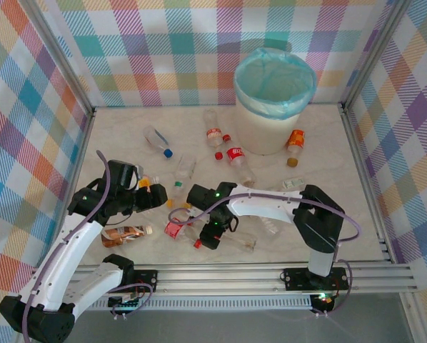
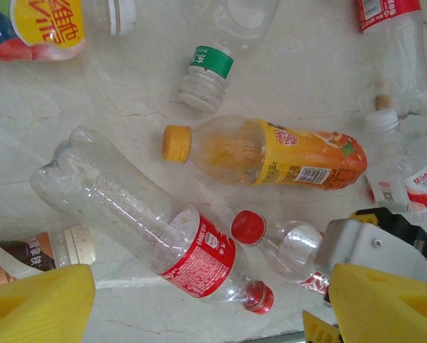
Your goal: Put the plastic bottles in the bin
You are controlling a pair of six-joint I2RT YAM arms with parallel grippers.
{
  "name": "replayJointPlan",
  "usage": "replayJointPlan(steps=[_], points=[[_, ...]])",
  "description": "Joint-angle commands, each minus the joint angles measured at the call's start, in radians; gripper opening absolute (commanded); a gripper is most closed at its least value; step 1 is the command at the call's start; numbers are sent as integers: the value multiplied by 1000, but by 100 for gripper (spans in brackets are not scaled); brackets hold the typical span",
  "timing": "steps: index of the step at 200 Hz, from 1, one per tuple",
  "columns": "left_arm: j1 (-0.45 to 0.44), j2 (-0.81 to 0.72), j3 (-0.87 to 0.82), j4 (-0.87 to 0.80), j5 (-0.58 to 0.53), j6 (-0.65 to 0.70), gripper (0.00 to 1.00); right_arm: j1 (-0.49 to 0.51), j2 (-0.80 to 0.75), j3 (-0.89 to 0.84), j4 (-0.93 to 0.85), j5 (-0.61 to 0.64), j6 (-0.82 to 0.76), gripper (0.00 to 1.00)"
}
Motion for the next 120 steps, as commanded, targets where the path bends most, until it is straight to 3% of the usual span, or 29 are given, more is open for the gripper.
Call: replayJointPlan(steps=[1, 67, 120], points=[[-9, -8, -2, -12, -10, 6, 85, 5, 29, 1, 19, 24, -27, 90], [-9, -4, 16, -19, -20, 15, 85, 5, 95, 9, 32, 68, -42, 88], [-9, 2, 80, -41, -46, 29, 85, 5, 28, 22, 0, 60, -33, 64]])
